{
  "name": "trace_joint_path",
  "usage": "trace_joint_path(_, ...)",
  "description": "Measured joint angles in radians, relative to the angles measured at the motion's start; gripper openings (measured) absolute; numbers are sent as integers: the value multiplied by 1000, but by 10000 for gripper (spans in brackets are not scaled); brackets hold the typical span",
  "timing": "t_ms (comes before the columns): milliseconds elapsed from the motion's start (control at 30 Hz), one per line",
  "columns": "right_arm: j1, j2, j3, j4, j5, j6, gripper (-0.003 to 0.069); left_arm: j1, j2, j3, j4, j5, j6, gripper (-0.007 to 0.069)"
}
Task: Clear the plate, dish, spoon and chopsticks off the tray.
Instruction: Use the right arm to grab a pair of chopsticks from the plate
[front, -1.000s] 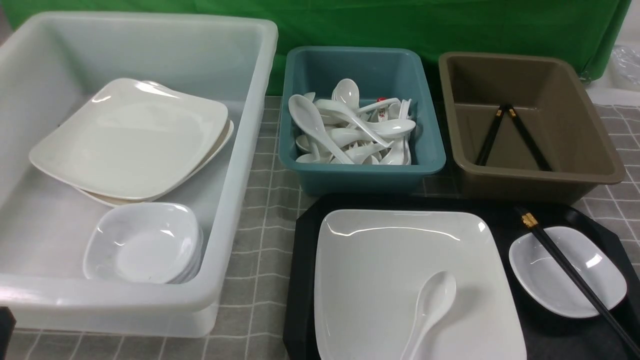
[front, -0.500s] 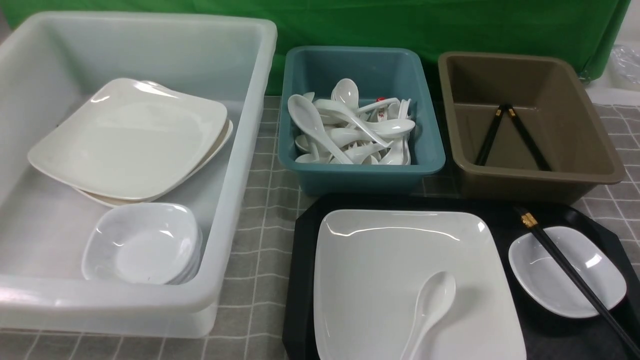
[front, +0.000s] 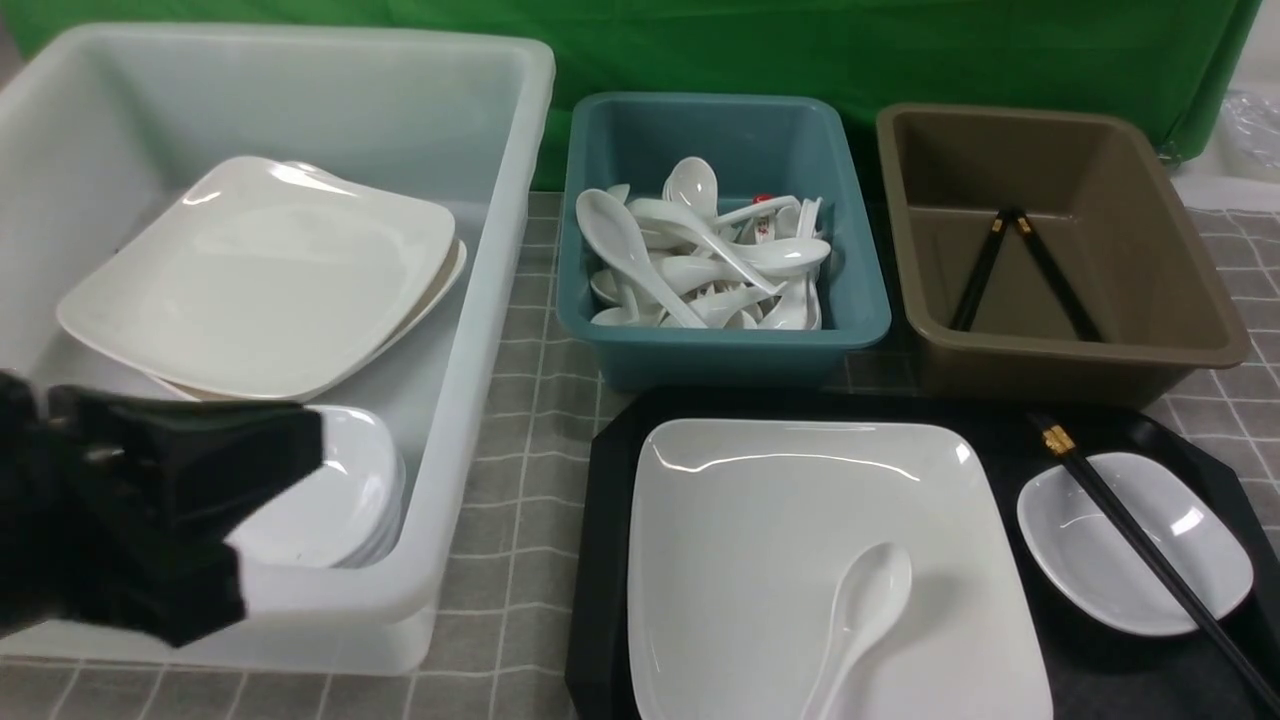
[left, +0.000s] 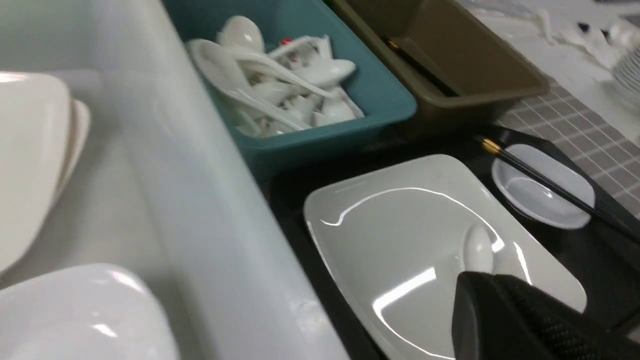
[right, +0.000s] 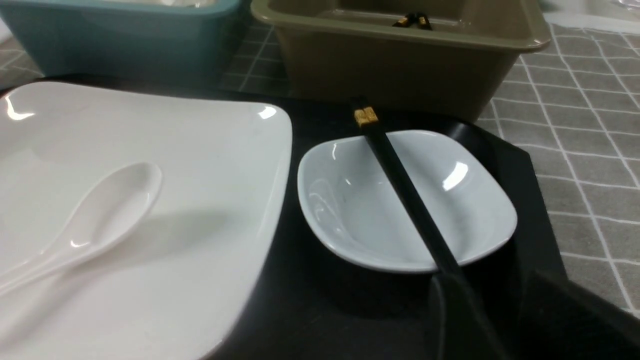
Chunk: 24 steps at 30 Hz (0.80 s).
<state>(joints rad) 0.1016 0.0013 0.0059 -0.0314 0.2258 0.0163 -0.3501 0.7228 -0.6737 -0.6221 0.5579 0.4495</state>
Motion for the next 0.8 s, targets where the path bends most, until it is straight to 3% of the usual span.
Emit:
trace_joint_path(133,0,0,0,48,-102,144,239,-95,88,-29,6,-21,3,7)
trace_joint_path(167,0,0,0,53,-117,172,239,-100,91,-29,6,-21,3,7)
trace_joint_path(233,0,0,0,74,-214,368,239,-117,106,-29,7,-17,4,7)
trace_joint_path(433,2,0,-2,84,-320,593,237,-120,101,-29,10,-14,11,7)
trace_joint_path(567,33,63,-102,86,-158,532,216,-121,101,-30,10,-9,12,7)
trace_joint_path(700,136,387,-421,86,183,224,195,-121,101,-30,10,4,18,7)
trace_joint_path(800,193,638,-607,79,415,96,199,-122,97,-30,10,5,36,7)
